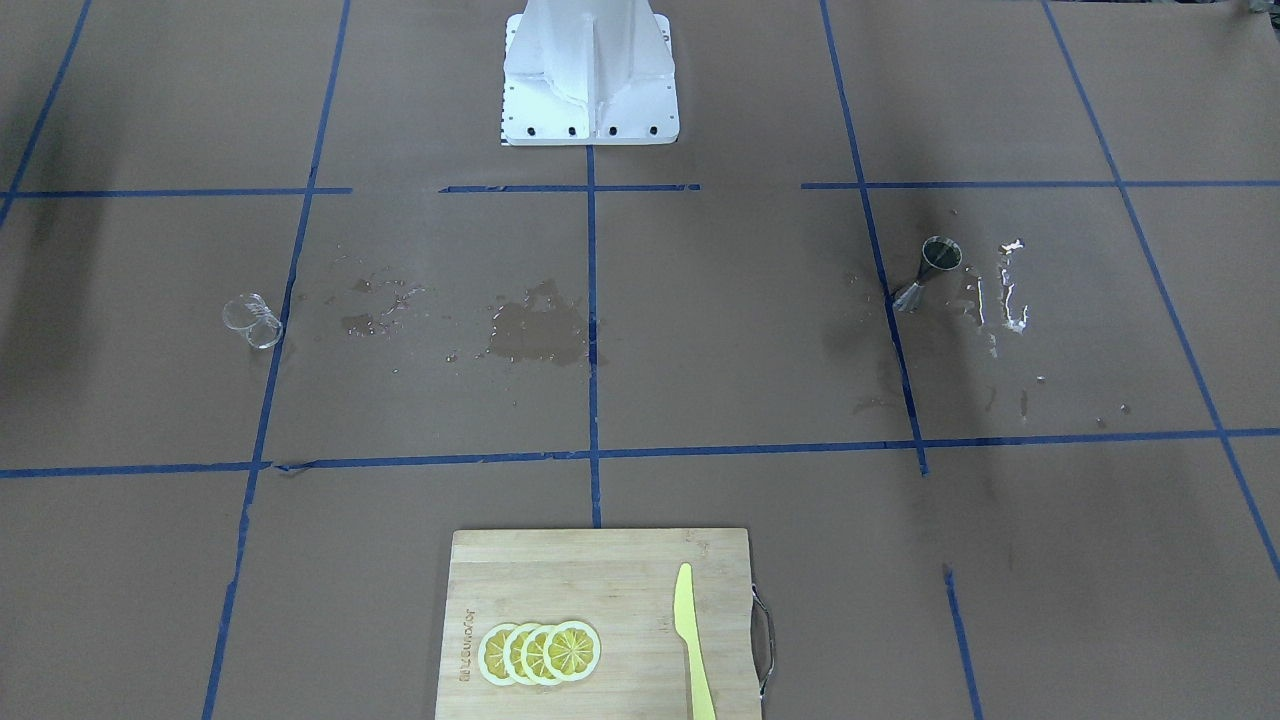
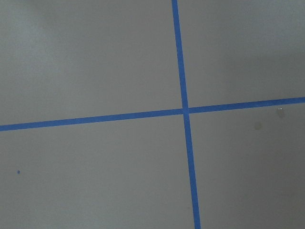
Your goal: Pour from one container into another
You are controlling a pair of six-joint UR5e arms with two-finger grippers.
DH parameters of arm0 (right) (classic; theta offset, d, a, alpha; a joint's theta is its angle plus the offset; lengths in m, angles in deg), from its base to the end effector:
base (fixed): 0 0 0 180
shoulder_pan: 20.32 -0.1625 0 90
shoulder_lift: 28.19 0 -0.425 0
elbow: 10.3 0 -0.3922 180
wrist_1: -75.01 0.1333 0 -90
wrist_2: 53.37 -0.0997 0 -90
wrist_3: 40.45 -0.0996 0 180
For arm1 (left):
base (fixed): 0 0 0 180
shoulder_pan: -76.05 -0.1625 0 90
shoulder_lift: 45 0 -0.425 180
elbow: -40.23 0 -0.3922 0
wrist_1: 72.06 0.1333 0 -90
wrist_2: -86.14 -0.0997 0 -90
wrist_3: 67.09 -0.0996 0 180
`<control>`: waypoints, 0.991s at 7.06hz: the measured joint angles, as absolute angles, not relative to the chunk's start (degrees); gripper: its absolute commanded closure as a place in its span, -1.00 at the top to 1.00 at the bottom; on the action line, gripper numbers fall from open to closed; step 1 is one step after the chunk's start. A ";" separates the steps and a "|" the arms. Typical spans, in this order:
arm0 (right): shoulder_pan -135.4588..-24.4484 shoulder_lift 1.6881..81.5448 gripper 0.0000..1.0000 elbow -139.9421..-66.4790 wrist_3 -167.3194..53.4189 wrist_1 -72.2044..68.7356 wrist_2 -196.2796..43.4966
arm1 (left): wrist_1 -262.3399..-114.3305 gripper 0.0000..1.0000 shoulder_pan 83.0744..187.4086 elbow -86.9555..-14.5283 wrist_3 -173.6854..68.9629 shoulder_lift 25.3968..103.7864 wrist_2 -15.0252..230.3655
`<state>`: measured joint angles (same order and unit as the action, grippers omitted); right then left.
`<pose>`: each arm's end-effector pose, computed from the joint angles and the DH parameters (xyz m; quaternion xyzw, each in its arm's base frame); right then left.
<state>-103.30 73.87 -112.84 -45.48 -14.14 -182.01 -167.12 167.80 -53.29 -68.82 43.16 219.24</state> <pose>0.0211 -0.4105 0.6503 -0.0238 -0.3301 -0.0202 0.9434 -0.0801 -0.4837 0.6363 0.0658 0.3648 0.0214 0.9285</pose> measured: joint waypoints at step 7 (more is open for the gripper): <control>-105.18 74.02 1.00 -112.79 -45.37 -14.09 -183.33 | -167.76 1.00 167.72 -53.56 -68.84 43.04 219.45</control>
<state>-105.18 74.02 -112.79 -45.37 -14.09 -183.33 -167.76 167.72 -53.56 -68.84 43.04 219.45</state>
